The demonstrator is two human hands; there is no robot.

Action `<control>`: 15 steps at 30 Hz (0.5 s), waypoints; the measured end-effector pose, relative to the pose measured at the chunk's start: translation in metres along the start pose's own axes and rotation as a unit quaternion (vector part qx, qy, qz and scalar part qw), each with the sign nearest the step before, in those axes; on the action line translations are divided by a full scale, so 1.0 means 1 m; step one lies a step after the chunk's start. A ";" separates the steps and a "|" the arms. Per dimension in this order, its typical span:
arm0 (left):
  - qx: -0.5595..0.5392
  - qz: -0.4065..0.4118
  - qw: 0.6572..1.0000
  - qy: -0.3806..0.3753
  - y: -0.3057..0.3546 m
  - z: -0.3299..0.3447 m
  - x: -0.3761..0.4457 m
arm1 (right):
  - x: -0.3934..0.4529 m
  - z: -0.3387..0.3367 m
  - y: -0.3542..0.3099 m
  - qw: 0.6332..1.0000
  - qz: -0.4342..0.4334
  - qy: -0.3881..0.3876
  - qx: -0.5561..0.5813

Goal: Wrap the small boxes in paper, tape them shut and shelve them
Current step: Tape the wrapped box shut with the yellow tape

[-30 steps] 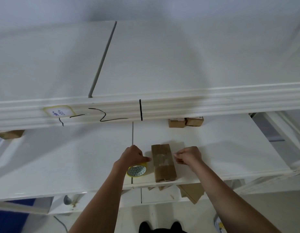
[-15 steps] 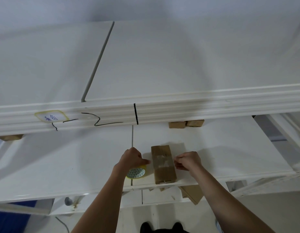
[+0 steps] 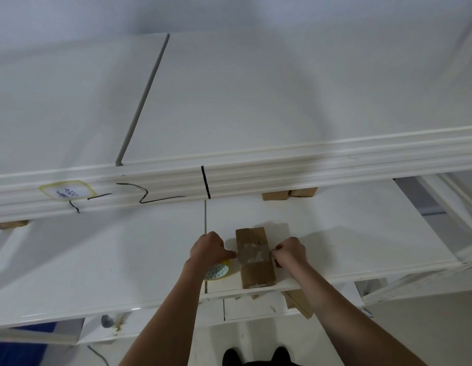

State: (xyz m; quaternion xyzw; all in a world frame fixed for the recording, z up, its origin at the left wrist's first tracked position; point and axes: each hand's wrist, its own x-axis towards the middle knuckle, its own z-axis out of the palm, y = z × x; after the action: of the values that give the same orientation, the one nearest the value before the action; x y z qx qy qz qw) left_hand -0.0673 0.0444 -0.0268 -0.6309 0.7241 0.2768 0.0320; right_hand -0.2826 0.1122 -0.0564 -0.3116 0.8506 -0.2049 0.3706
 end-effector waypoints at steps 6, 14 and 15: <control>0.005 -0.005 1.000 0.001 0.001 0.002 -0.001 | -0.005 0.002 0.004 0.998 -0.026 0.022 -0.054; -0.002 -0.017 1.000 -0.001 0.002 0.002 -0.003 | -0.070 0.010 -0.062 0.986 -0.084 -0.009 -0.145; -0.001 -0.016 1.000 -0.003 0.002 0.001 -0.004 | -0.071 0.016 -0.067 0.983 -0.068 -0.032 -0.168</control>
State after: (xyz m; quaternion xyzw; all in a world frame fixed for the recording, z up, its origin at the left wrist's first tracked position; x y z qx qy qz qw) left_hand -0.0692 0.0483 -0.0257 -0.6420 0.7132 0.2789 0.0376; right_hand -0.2074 0.1106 0.0084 -0.4331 0.8374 -0.0740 0.3251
